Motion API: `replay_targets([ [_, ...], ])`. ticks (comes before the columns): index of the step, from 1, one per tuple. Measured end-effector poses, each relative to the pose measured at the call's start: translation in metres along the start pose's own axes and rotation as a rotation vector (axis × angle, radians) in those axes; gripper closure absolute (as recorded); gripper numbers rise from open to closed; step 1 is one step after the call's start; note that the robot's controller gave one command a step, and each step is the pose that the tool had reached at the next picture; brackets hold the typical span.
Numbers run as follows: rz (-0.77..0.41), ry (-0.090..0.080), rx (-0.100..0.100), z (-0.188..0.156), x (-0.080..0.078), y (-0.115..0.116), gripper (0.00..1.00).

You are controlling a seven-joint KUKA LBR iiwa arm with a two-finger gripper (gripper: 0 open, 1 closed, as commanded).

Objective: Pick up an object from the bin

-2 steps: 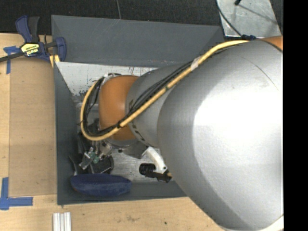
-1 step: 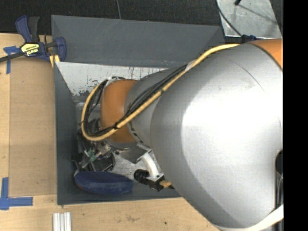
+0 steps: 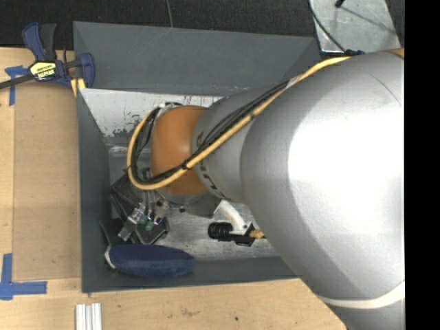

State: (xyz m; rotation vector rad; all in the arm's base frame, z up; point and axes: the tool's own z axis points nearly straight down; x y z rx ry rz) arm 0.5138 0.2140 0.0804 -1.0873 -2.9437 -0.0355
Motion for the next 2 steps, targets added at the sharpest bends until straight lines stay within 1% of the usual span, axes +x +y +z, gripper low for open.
replay_targets([
  [1,-0.003,0.010,0.004,-0.001,0.005,0.001,1.00],
  [2,-0.007,-0.011,0.020,-0.057,0.006,0.002,1.00],
])
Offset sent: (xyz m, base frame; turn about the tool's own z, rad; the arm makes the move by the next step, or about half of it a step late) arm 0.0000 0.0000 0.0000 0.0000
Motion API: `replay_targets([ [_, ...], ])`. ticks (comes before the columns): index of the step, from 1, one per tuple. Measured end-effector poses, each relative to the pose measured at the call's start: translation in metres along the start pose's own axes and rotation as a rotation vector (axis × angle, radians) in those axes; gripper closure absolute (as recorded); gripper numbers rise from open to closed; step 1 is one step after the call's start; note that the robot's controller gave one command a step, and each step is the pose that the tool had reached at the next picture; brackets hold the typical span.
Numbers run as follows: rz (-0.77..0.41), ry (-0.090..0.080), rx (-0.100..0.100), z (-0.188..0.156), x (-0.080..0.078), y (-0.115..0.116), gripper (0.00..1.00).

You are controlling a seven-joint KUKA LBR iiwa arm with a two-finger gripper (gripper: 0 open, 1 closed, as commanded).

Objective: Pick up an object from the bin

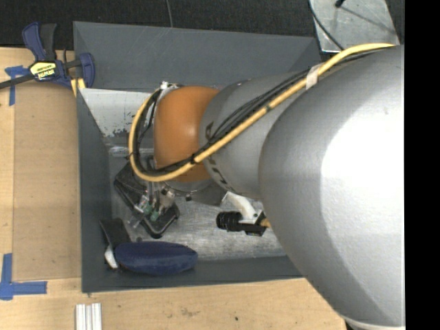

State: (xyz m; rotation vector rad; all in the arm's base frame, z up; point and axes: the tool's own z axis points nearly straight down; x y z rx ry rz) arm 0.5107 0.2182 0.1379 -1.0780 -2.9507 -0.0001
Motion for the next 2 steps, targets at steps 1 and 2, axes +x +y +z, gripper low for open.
replay_targets([
  [1,-0.002,0.001,0.004,-0.035,0.000,-0.001,1.00],
  [2,-0.004,0.002,0.005,-0.046,0.001,-0.003,1.00],
])
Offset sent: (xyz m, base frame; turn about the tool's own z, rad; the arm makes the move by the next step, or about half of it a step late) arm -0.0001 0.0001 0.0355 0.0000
